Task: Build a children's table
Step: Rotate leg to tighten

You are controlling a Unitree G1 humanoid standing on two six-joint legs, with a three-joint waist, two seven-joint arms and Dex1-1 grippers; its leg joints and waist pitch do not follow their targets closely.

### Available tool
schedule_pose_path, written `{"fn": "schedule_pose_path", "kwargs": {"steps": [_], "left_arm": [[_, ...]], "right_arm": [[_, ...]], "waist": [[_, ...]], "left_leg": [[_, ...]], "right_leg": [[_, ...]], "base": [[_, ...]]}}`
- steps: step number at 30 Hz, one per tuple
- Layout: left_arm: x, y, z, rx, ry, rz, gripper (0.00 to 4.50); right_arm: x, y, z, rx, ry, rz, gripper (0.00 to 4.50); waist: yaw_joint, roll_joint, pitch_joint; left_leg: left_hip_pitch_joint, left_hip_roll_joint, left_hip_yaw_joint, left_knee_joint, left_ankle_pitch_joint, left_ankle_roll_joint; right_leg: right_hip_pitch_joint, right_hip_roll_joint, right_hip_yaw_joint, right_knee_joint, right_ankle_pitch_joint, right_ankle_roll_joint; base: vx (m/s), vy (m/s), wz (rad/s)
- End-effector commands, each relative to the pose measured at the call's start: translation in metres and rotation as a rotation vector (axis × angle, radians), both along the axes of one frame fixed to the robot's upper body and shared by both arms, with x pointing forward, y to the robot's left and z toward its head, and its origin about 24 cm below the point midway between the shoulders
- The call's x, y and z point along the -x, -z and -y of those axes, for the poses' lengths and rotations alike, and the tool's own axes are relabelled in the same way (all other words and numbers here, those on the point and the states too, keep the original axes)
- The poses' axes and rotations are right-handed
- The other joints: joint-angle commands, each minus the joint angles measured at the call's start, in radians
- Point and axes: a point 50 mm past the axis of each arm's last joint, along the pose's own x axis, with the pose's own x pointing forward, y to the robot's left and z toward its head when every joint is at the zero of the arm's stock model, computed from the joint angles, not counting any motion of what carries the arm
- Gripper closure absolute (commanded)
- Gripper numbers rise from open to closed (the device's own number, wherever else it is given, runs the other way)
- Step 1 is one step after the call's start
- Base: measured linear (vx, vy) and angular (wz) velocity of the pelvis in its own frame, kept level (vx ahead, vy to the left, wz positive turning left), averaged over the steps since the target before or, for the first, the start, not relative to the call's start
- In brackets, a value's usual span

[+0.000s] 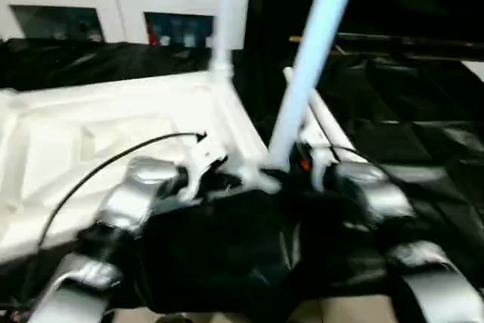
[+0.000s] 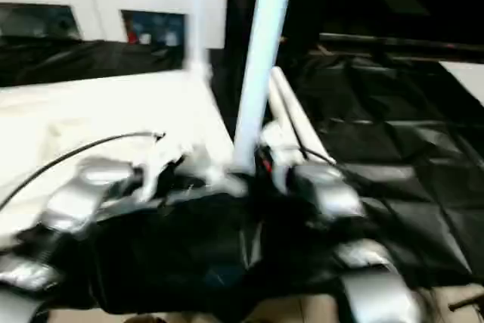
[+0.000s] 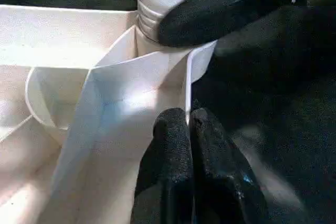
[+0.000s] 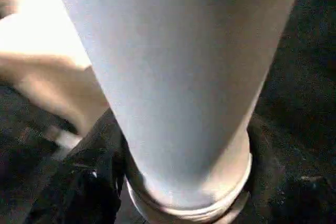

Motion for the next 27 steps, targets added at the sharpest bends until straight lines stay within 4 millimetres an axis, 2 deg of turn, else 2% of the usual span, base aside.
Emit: {"fn": "schedule_pose_path", "kwargs": {"steps": [1, 5, 6, 12, 14, 15, 16, 19, 23, 25, 27], "left_arm": [[-0.011, -0.022, 0.028, 0.068, -0.040, 0.088, 4.50], [-0.011, -0.024, 0.038, 0.084, -0.069, 0.097, 4.50], [-0.007, -0.024, 0.046, 0.106, -0.038, 0.094, 4.50], [-0.002, -0.023, 0.046, 0.120, 0.023, 0.092, 4.50], [0.000, -0.023, 0.039, 0.127, 0.053, 0.080, 4.50], [0.001, -0.022, 0.038, 0.129, 0.061, 0.077, 4.50], [0.002, -0.022, 0.033, 0.127, 0.089, 0.071, 4.50], [0.006, -0.022, 0.027, 0.122, 0.137, 0.060, 4.50], [0.012, -0.023, 0.019, 0.125, 0.225, 0.039, 4.50], [0.016, -0.023, 0.013, 0.121, 0.276, 0.016, 4.50], [0.019, -0.023, 0.010, 0.115, 0.304, 0.003, 4.50]], "right_arm": [[0.009, 0.022, -0.026, 0.022, 0.045, -0.114, 1.77], [0.009, 0.024, -0.036, 0.049, 0.071, -0.107, 1.77], [0.010, 0.021, -0.044, 0.043, 0.038, -0.064, 1.43], [0.009, 0.014, -0.048, -0.031, -0.049, -0.054, 0.91], [0.010, 0.010, -0.042, -0.005, -0.141, -0.014, 0.64], [0.011, 0.009, -0.040, -0.003, -0.159, -0.008, 0.64], [0.012, 0.007, -0.033, -0.005, -0.205, 0.008, 0.64], [0.014, 0.004, -0.025, -0.017, -0.278, 0.023, 0.64], [0.021, -0.002, -0.011, -0.045, -0.401, 0.025, 0.64], [0.027, -0.004, -0.001, -0.053, -0.488, 0.008, 0.64], [0.030, -0.005, 0.004, -0.062, -0.518, -0.004, 0.64]], "waist": [[-0.003, 0.005, -0.058], [-0.006, 0.006, -0.060], [-0.006, 0.005, -0.061], [-0.004, 0.005, -0.063], [-0.002, 0.004, -0.065], [-0.002, 0.005, -0.064], [-0.002, 0.001, -0.063], [0.000, 0.002, -0.064], [0.003, 0.004, -0.066], [0.007, 0.003, -0.067], [0.014, 0.004, -0.064]], "left_leg": [[0.027, 0.030, -0.028, -0.069, -0.357, -0.039], [0.020, 0.030, -0.025, -0.070, -0.344, -0.027], [0.018, 0.030, -0.024, -0.069, -0.334, -0.023], [0.013, 0.030, -0.020, -0.069, -0.300, -0.004], [0.012, 0.030, -0.019, -0.068, -0.289, 0.003], [0.013, 0.031, -0.019, -0.068, -0.289, 0.005], [0.011, 0.031, -0.018, -0.067, -0.286, 0.010], [0.011, 0.031, -0.018, -0.067, -0.265, 0.018], [0.012, 0.034, -0.018, -0.066, -0.247, 0.029], [0.010, 0.034, -0.016, -0.065, -0.228, 0.041], [0.013, 0.036, -0.014, -0.065, -0.231, 0.042]], "right_leg": [[0.026, -0.083, 0.039, -0.103, -0.505, -0.133], [0.028, -0.079, 0.041, -0.098, -0.431, -0.140], [0.029, -0.080, 0.042, -0.096, -0.411, -0.144], [0.036, -0.078, 0.044, -0.086, -0.319, -0.175], [0.040, -0.078, 0.043, -0.084, -0.304, -0.181], [0.039, -0.078, 0.044, -0.084, -0.302, -0.184], [0.040, -0.079, 0.044, -0.084, -0.303, -0.185], [0.042, -0.080, 0.045, -0.083, -0.299, -0.184], [0.045, -0.078, 0.044, -0.076, -0.250, -0.202], [0.047, -0.075, 0.045, -0.073, -0.216, -0.213], [0.044, -0.075, 0.044, -0.074, -0.224, -0.216]], "base": [[0.000, 0.000, 0.00], [0.000, 0.000, 0.00], [0.000, 0.000, 0.00], [0.000, 0.000, 0.00], [0.000, 0.000, 0.00], [0.000, 0.000, 0.00], [0.000, 0.000, 0.00], [0.000, 0.000, 0.00], [0.000, 0.000, 0.00], [0.000, 0.000, 0.00], [0.000, 0.000, 0.00]]}}
